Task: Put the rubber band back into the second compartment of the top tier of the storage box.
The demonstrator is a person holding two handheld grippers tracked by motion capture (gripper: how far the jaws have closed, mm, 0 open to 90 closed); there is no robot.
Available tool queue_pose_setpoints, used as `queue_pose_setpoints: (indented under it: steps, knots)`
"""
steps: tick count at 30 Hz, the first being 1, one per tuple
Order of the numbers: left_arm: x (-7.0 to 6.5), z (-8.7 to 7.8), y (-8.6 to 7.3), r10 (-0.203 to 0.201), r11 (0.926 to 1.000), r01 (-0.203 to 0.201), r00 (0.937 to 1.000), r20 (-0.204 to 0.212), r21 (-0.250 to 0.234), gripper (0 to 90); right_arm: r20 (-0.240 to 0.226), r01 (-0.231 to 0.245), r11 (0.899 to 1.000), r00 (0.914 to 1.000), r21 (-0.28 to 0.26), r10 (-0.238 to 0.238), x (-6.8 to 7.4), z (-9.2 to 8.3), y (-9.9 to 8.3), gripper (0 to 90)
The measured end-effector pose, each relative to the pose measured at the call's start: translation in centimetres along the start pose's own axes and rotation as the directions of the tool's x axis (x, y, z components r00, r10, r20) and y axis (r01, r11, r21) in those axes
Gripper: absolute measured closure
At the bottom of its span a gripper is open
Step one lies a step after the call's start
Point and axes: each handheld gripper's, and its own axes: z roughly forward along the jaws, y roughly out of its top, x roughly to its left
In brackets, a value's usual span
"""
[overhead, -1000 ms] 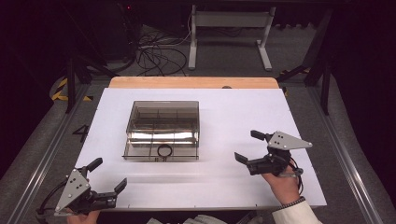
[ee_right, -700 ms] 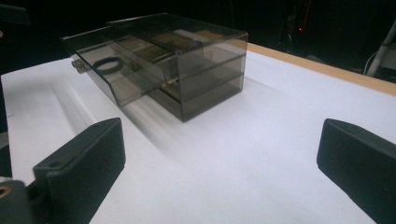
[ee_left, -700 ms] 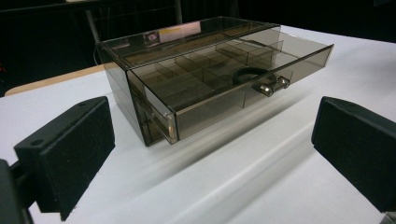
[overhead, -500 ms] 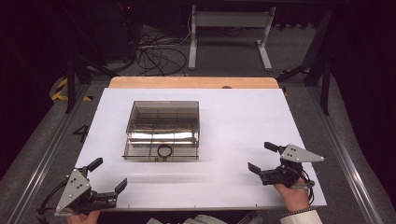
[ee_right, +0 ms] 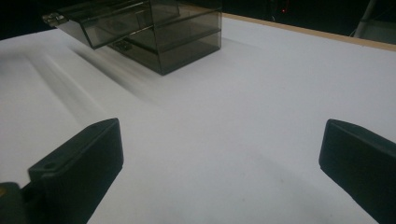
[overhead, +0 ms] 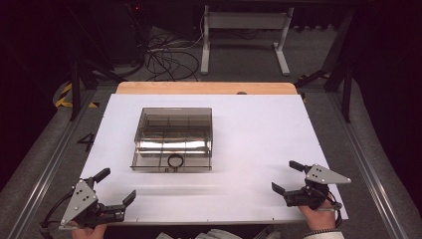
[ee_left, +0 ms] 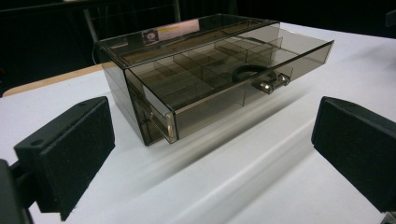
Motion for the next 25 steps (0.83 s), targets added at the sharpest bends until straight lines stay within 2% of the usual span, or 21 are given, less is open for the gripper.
queue_pose_setpoints:
  steps: [4,7,10,11,14,25]
  knots:
    - [0.0,0.1,0.0,0.003,1.0000,-0.003,1.0000,0.000,0.001,0.3,0.009,0.009,1.000,0.9999,0.027,-0.009,0.0,-0.1,-0.8,0.5]
    - [0.0,0.2,0.0,0.007,0.9999,-0.007,1.0000,0.002,0.008,0.3,-0.003,-0.006,0.999,1.0000,0.052,0.006,0.0,0.2,-1.1,0.3]
    - [0.0,0.4,-0.1,-0.005,1.0000,0.005,1.0000,0.007,0.007,0.3,0.001,0.016,0.999,0.9999,0.046,-0.016,0.2,0.6,-0.6,0.2]
    - [0.0,0.4,-0.1,0.003,1.0000,-0.004,1.0000,0.007,0.008,0.3,0.000,0.022,0.999,0.9997,0.042,-0.022,0.3,0.6,-0.5,0.1]
    - [0.0,0.4,-0.1,0.005,0.9999,-0.006,0.9999,0.009,0.010,0.3,-0.016,0.017,0.999,0.9997,0.042,-0.017,0.3,0.8,-0.5,0.0]
    - [0.2,0.3,-0.2,-0.004,0.9999,0.004,0.9999,0.010,0.012,0.3,-0.024,0.018,1.000,0.9996,0.024,-0.017,0.5,0.5,-0.4,0.0]
